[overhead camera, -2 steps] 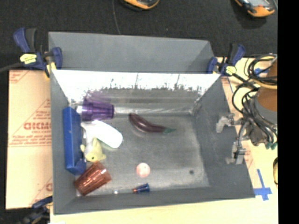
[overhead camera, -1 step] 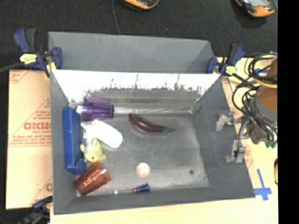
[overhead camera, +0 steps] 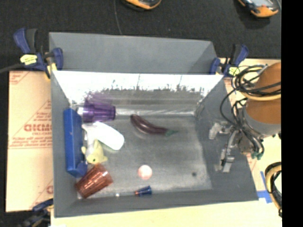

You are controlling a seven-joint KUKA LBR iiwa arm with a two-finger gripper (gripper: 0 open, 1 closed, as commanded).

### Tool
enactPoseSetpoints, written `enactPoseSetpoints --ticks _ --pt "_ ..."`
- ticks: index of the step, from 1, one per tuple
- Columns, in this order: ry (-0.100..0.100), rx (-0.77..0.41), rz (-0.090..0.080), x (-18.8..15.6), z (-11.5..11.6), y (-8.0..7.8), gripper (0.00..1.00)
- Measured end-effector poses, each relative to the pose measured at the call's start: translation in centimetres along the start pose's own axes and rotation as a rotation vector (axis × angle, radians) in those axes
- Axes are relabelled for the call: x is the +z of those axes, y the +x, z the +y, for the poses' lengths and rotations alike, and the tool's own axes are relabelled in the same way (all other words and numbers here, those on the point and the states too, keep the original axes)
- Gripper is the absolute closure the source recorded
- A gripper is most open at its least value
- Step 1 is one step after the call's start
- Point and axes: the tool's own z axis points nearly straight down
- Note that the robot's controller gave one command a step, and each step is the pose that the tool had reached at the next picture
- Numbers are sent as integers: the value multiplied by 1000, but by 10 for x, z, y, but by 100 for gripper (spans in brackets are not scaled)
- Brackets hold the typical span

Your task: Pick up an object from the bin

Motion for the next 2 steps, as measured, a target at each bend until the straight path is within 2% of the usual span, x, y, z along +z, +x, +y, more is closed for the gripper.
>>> enactPoseSetpoints --ticks 1,2 --pt "-3 -65 6 18 34 -5 0" --pt "-4 -123 5 -1 38 -21 0"
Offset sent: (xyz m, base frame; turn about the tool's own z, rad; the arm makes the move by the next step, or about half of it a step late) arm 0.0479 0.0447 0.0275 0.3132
